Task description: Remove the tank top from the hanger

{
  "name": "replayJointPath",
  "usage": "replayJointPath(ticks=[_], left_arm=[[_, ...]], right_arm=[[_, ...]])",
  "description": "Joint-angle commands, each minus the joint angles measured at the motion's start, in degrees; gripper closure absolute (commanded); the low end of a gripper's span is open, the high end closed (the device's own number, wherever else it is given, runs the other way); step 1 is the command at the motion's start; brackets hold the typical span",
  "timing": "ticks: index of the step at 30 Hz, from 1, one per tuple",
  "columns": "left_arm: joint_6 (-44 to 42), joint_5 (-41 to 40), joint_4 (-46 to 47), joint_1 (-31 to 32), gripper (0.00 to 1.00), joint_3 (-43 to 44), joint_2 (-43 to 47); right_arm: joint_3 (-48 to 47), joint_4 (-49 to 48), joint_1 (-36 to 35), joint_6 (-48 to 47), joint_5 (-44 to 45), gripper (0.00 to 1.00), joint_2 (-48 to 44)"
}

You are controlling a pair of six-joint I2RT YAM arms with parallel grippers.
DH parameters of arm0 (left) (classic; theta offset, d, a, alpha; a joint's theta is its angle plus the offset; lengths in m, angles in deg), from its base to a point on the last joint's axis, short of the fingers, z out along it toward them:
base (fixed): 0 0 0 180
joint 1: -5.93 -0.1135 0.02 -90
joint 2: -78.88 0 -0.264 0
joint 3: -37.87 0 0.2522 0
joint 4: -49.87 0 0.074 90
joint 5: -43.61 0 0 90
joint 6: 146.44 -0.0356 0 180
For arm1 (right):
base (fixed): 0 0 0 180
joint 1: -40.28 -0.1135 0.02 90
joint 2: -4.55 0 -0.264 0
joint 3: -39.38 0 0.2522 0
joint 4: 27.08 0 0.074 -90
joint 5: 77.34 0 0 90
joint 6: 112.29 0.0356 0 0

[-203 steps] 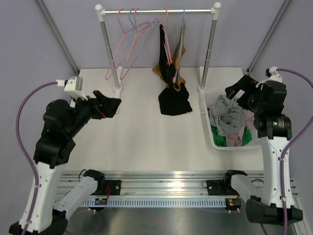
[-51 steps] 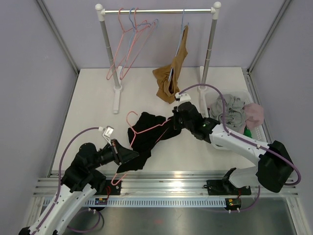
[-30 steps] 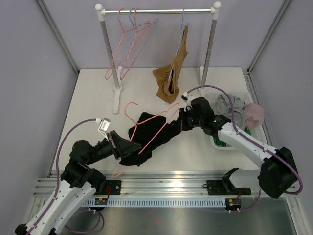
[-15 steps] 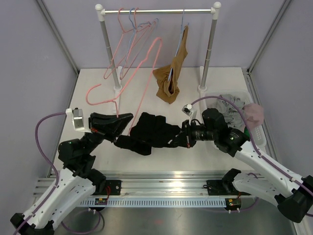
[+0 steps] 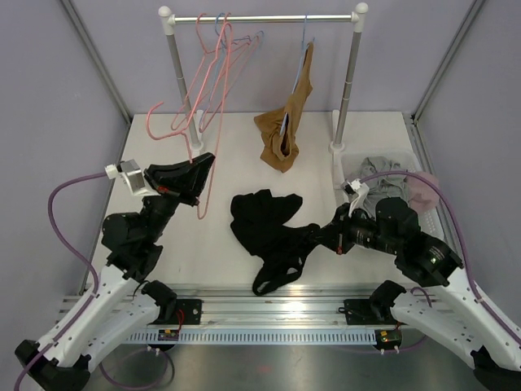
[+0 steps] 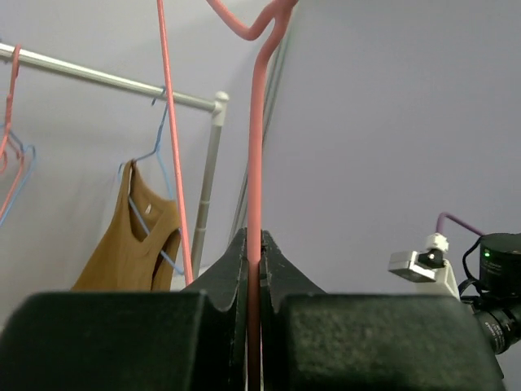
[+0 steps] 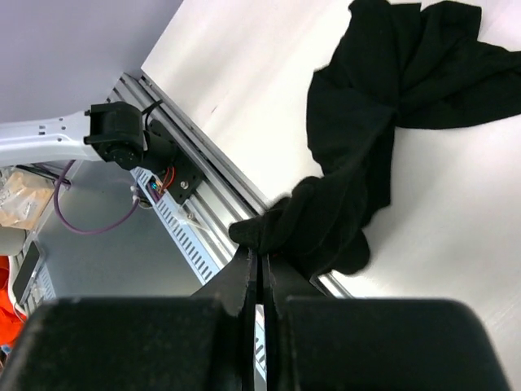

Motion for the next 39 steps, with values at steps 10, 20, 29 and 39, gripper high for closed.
replayJointPath(ticks=[10,20,29,39], left_arm=[[3.63,-7.87,-41.66,0.29,1.0,15.8,-2.0],[1.87,-7.35,-54.35,0.21,1.0,29.25,-15.01],[0.73,-8.31,-59.36,-0.32,1.0,45.39,-28.88],[0.82,-0.41,-65.07,-5.5,1.0,72.19,-51.63]], right_arm=[[-5.16,-14.21,-5.87,4.92,16.17,1.0,28.84],[-9.31,-18.52,-6.32,7.3,20.61,0.01,38.73],[-4.12,-10.88,-6.32,6.59,25.45,0.01,20.02],[-2.01,-5.25,-6.32,6.68,23.6,0.01,5.42]])
